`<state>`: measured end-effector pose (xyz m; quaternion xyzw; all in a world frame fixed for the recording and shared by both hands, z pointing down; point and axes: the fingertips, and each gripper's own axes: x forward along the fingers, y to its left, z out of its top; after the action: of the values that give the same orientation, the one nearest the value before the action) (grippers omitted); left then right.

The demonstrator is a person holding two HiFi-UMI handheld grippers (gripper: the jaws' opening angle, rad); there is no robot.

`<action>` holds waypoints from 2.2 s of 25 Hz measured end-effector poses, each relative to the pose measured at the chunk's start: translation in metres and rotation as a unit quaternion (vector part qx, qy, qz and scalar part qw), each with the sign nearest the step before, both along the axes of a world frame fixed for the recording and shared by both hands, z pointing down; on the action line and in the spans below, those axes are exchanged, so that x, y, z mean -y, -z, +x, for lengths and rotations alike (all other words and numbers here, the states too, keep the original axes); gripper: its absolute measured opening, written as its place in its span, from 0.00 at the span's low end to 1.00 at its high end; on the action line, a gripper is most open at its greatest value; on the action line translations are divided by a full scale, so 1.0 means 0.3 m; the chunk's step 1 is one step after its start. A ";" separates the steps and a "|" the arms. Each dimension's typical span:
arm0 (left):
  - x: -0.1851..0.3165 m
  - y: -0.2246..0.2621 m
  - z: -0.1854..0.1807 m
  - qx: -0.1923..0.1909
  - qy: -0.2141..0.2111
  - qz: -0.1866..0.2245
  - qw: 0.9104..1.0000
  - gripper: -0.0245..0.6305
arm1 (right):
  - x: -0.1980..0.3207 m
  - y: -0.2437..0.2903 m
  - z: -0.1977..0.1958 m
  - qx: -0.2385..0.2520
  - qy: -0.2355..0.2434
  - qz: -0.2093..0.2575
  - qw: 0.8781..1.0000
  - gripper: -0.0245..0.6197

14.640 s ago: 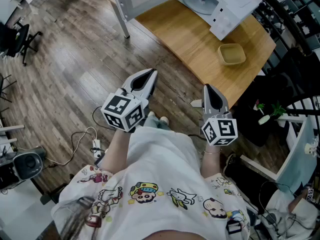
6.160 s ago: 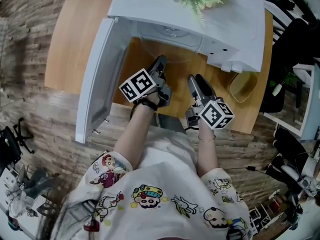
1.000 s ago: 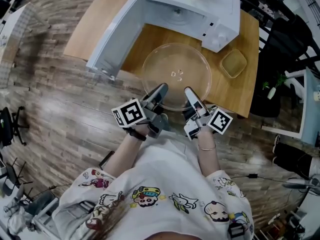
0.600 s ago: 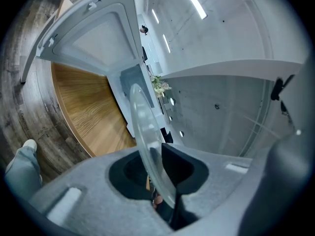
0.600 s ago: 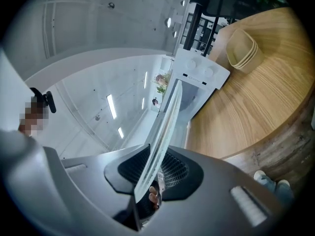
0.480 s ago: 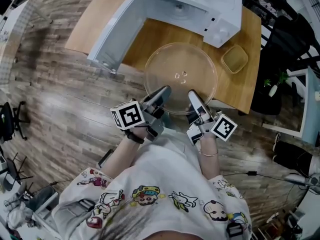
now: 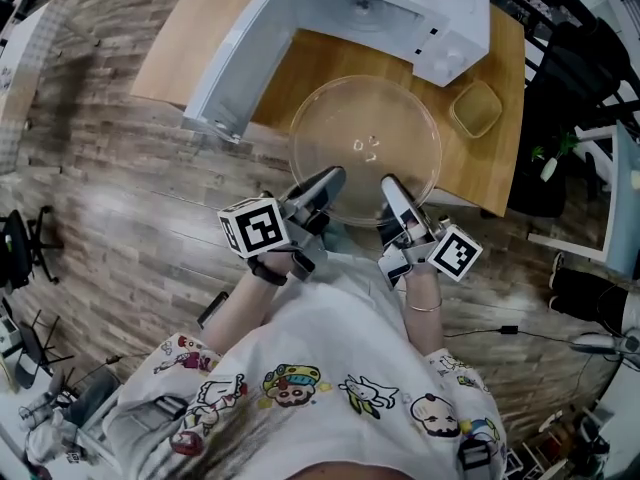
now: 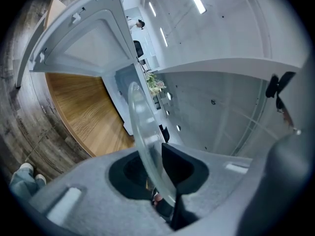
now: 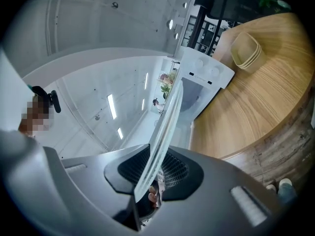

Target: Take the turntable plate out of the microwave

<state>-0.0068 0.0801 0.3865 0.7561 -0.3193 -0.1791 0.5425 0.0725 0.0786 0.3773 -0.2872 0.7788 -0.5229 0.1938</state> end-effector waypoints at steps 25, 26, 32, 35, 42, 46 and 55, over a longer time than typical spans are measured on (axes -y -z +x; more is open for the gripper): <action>0.031 0.041 -0.031 -0.004 -0.028 0.016 0.999 0.13 | 0.018 0.031 -0.035 -0.001 -0.016 0.007 1.000 0.17; 0.033 0.042 -0.031 -0.003 -0.030 0.016 0.999 0.13 | 0.020 0.032 -0.036 -0.002 -0.016 0.008 1.000 0.17; 0.053 0.048 -0.035 0.000 -0.032 0.020 0.999 0.13 | 0.036 0.037 -0.040 -0.007 -0.013 0.011 1.000 0.17; 0.057 0.049 -0.036 0.003 -0.034 0.021 0.999 0.13 | 0.039 0.036 -0.041 -0.009 -0.011 0.009 1.000 0.17; 0.069 0.052 -0.039 0.001 -0.038 0.021 0.999 0.13 | 0.048 0.041 -0.046 -0.010 -0.010 0.006 1.000 0.17; 0.073 0.048 -0.033 0.005 -0.042 0.024 0.999 0.14 | 0.051 0.038 -0.041 -0.013 -0.012 0.007 1.000 0.17; 0.092 0.042 -0.018 0.030 -0.057 0.037 0.997 0.14 | 0.064 0.029 -0.029 -0.021 -0.014 0.010 1.000 0.17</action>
<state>-0.0122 0.0526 0.3740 0.7979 -0.2848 -0.1363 0.5135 0.0637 0.0596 0.3687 -0.3071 0.7838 -0.5060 0.1878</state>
